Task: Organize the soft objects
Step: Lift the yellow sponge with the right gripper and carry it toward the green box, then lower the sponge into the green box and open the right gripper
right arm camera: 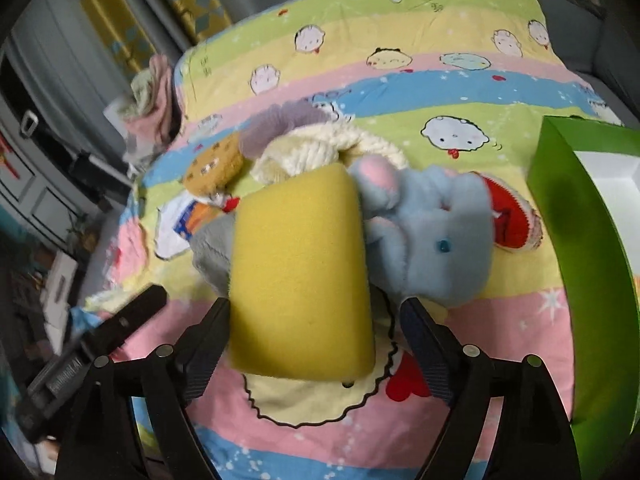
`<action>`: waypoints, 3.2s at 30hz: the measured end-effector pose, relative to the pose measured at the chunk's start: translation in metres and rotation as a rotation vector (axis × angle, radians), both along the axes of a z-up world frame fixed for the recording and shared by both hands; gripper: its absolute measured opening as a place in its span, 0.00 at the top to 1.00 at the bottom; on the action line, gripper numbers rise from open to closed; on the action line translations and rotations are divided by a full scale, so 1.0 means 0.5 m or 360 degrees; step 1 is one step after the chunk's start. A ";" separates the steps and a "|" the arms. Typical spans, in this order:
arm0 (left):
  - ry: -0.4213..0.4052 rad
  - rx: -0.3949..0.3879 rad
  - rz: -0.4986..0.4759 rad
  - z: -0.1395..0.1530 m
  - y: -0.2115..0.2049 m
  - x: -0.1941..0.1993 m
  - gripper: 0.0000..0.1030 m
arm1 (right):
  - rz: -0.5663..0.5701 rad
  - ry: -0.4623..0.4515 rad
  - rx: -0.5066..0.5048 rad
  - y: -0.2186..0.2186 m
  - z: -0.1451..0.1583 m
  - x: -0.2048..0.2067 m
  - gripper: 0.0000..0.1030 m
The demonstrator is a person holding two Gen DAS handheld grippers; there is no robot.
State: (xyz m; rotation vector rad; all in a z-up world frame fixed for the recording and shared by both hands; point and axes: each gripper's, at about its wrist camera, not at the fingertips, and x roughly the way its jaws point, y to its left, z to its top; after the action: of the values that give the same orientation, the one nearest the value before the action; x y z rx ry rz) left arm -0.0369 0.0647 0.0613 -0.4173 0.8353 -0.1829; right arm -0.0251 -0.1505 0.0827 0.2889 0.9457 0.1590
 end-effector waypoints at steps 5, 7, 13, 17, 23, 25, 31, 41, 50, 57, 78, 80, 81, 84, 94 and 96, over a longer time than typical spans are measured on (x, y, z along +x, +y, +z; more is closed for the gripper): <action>-0.0057 -0.0098 -0.0138 0.012 -0.035 -0.006 0.15 | -0.0062 -0.0094 0.0086 -0.040 0.033 -0.021 0.15; -0.0085 -0.0151 -0.0195 0.019 -0.050 -0.008 0.15 | -0.0068 -0.0117 0.0131 -0.050 0.042 -0.026 0.15; -0.0091 -0.0205 -0.0305 0.022 -0.087 -0.010 0.15 | -0.0031 -0.0143 0.0232 -0.068 0.056 -0.033 0.15; -0.0087 -0.0187 -0.0301 0.019 -0.087 -0.011 0.16 | -0.0038 -0.0153 0.0231 -0.070 0.055 -0.033 0.15; -0.0034 -0.0235 -0.0309 0.004 -0.076 -0.010 0.20 | 0.0007 -0.0152 0.0239 -0.062 0.046 -0.028 0.34; -0.0033 -0.0234 -0.0335 0.002 -0.085 -0.014 0.26 | 0.0039 -0.0149 0.0273 -0.054 0.040 -0.022 0.44; -0.0012 -0.0226 -0.0439 -0.011 -0.128 -0.023 0.55 | 0.0108 -0.0061 0.0280 -0.022 0.004 0.005 0.59; -0.0001 -0.0193 -0.0502 -0.032 -0.161 -0.017 0.66 | 0.0100 0.0030 0.0237 -0.009 -0.035 0.035 0.59; -0.0044 -0.0115 -0.0506 -0.032 -0.176 -0.015 0.69 | 0.0102 0.0026 0.0211 -0.008 -0.047 0.039 0.59; -0.0176 -0.0049 -0.0535 0.021 -0.190 -0.040 0.69 | 0.0069 -0.0178 0.0250 -0.022 0.034 -0.014 0.61; -0.0579 0.0103 -0.0754 0.192 -0.336 -0.090 0.69 | -0.0196 -0.0579 0.0381 -0.199 0.185 -0.121 0.61; -0.0588 0.0109 -0.0792 0.199 -0.359 -0.088 0.69 | -0.0256 -0.0591 0.0391 -0.228 0.189 -0.127 0.61; -0.0588 0.0109 -0.0815 0.203 -0.375 -0.085 0.69 | -0.0291 -0.0597 0.0400 -0.246 0.189 -0.129 0.61; -0.0585 0.0115 -0.0890 0.209 -0.426 -0.073 0.69 | -0.0383 -0.0591 0.0413 -0.296 0.188 -0.135 0.61; -0.0502 0.0119 -0.1120 0.201 -0.601 -0.035 0.70 | -0.0665 -0.0509 0.0393 -0.449 0.168 -0.144 0.61; -0.0471 0.0120 -0.1170 0.193 -0.635 -0.028 0.70 | -0.0716 -0.0487 0.0394 -0.473 0.161 -0.147 0.61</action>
State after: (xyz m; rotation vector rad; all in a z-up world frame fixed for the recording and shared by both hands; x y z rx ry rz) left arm -0.0508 -0.2526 0.1580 0.0084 0.6681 -0.8704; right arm -0.0987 -0.3872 0.1630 0.6779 0.5390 -0.0935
